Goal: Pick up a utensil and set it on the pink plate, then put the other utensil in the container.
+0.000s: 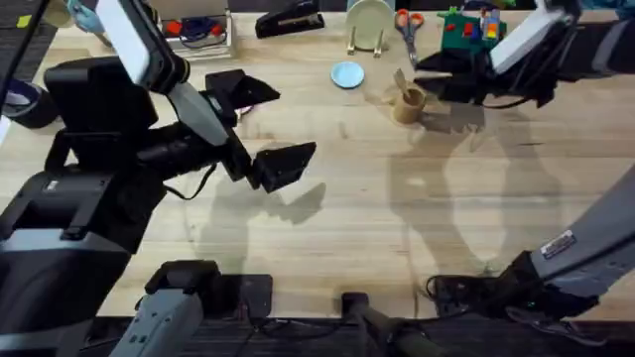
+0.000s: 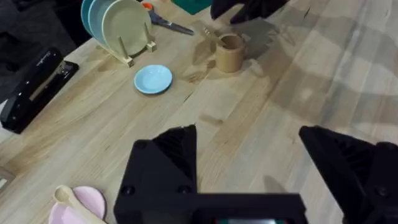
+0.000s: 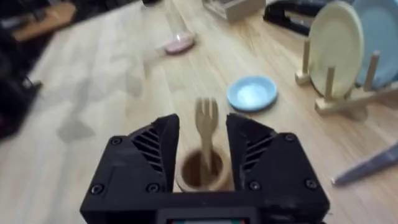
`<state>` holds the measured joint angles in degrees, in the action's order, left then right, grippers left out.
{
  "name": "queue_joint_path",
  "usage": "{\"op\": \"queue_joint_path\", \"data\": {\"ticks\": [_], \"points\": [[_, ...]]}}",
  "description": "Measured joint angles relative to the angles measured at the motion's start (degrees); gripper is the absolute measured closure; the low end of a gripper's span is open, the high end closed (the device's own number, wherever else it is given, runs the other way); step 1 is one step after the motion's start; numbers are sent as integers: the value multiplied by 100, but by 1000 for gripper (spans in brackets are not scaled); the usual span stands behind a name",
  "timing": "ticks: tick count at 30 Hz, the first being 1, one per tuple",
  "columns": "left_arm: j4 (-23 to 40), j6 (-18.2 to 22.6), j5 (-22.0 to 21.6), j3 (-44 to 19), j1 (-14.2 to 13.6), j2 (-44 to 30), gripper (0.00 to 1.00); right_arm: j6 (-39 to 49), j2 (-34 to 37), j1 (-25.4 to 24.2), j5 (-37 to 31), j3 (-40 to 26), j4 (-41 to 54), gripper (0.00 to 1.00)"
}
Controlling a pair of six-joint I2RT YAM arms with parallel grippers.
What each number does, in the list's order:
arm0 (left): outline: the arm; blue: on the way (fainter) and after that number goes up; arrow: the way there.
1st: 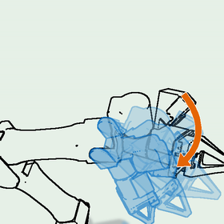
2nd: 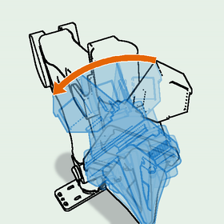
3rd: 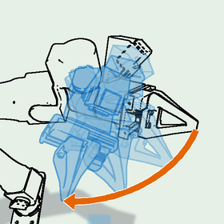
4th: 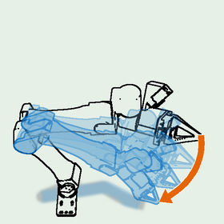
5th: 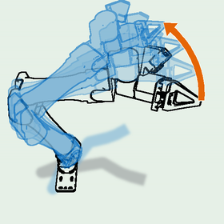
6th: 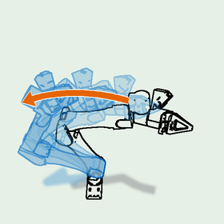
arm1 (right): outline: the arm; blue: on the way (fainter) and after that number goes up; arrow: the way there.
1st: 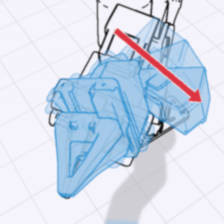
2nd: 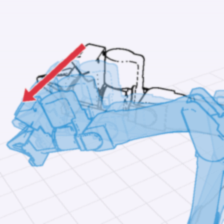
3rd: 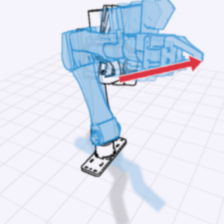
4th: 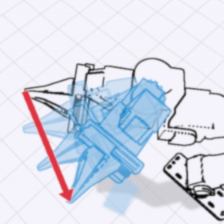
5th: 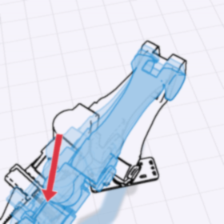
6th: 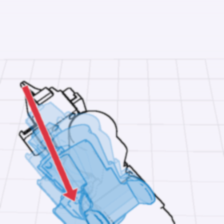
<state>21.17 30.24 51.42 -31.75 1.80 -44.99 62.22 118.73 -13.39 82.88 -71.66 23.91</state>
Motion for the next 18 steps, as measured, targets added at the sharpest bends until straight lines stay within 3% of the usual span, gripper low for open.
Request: {"op": "queue_joint_path", "data": {"ticks": [3,7,18], "points": [[0,0,-20,0,0,0,8,-429,-360,0,88,-20,6,523],[0,0,-20,0,0,0,7,-1005,-920,5,21,-44,5,381],[0,0,-22,0,0,0,7,-2116,-2744,61,-988,-59,1098,133]]}}
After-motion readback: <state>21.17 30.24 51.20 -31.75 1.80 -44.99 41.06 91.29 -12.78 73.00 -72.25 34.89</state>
